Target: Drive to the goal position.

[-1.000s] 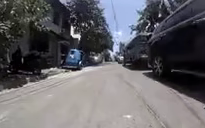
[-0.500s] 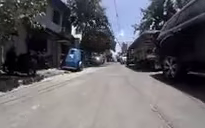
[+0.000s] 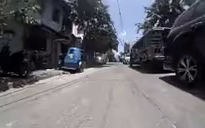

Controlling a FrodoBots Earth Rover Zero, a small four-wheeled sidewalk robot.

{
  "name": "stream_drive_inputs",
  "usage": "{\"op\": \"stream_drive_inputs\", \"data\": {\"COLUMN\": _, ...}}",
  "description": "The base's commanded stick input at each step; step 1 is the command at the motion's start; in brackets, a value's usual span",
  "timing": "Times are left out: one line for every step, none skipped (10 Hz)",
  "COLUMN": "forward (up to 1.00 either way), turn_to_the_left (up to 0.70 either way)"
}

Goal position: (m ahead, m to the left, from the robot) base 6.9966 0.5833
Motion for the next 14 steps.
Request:
{"op": "stream_drive_inputs", "data": {"forward": 1.00, "turn_to_the_left": 0.00}}
{"op": "stream_drive_inputs", "data": {"forward": 1.00, "turn_to_the_left": 0.00}}
{"op": "stream_drive_inputs", "data": {"forward": 1.00, "turn_to_the_left": 0.00}}
{"op": "stream_drive_inputs", "data": {"forward": 1.00, "turn_to_the_left": 0.00}}
{"op": "stream_drive_inputs", "data": {"forward": 1.00, "turn_to_the_left": 0.00}}
{"op": "stream_drive_inputs", "data": {"forward": 1.00, "turn_to_the_left": 0.00}}
{"op": "stream_drive_inputs", "data": {"forward": 1.00, "turn_to_the_left": 0.00}}
{"op": "stream_drive_inputs", "data": {"forward": 1.00, "turn_to_the_left": 0.00}}
{"op": "stream_drive_inputs", "data": {"forward": 1.00, "turn_to_the_left": 0.00}}
{"op": "stream_drive_inputs", "data": {"forward": 1.00, "turn_to_the_left": 0.00}}
{"op": "stream_drive_inputs", "data": {"forward": 1.00, "turn_to_the_left": 0.00}}
{"op": "stream_drive_inputs", "data": {"forward": 1.00, "turn_to_the_left": 0.00}}
{"op": "stream_drive_inputs", "data": {"forward": 1.00, "turn_to_the_left": 0.00}}
{"op": "stream_drive_inputs", "data": {"forward": 1.00, "turn_to_the_left": 0.00}}
